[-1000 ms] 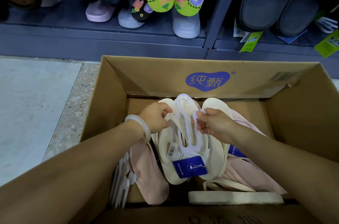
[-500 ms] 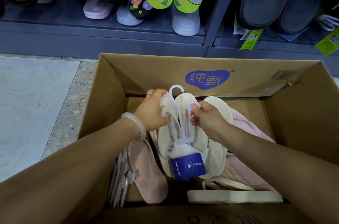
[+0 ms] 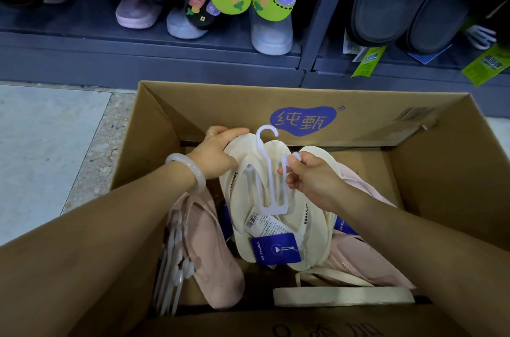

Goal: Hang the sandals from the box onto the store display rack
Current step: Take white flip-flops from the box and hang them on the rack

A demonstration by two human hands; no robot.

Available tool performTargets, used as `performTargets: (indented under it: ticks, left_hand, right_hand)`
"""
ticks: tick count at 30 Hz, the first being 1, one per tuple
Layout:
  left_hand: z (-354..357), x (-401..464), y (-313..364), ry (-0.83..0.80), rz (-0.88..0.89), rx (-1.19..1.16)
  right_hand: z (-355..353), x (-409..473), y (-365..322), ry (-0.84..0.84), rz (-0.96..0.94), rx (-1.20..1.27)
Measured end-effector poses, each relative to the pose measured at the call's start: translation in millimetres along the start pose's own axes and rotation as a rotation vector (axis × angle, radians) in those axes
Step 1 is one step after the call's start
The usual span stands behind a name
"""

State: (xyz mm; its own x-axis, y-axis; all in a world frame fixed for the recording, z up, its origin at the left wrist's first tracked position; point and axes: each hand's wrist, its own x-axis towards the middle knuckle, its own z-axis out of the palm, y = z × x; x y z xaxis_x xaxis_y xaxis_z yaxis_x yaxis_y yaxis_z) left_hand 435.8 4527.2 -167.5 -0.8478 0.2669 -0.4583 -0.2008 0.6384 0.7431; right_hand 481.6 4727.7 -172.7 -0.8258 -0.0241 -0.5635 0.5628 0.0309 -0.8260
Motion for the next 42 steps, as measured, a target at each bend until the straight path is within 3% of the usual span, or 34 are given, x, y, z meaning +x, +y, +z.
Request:
performTargets:
  ticks: [4, 9, 14, 22, 26, 31, 35, 42]
  left_hand:
    - [12.5, -5.6, 5.6, -0.025, 0.107, 0.247]
    - [21.6, -6.4, 9.0, 0.149, 0.198, 0.551]
    - [26.0, -2.5, 2.7, 0.148, 0.256, 0.572]
    - [33.2, -9.0, -2.4, 0.332, 0.427, 0.528]
    - [34.1, -5.8, -9.0, 0.463, 0.616, 0.610]
    - [33.2, -10.3, -3.7, 0.470, 0.782, 0.847]
    - [32.9, -14.3, 3.6, 0.467, 0.788, 0.969]
    - [38.1, -14.8, 8.4, 0.448, 0.748, 0.872]
  right_hand:
    - [-2.8, 3.5, -2.0, 0.018, -0.013, 0.000]
    - [-1.2, 9.3, 2.0, 0.018, -0.024, -0.008]
    - [-0.7, 13.3, 6.7, 0.082, -0.001, -0.011]
    - [3.1, 12.7, 10.8, 0.154, 0.014, -0.007]
    - [5.1, 11.1, 9.3, 0.144, 0.026, -0.016]
    - [4.8, 7.7, 7.1, 0.153, 0.063, -0.005]
    - [7.4, 7.0, 7.7, 0.167, 0.071, 0.025]
    - [4.4, 10.1, 1.8, 0.184, 0.079, 0.014]
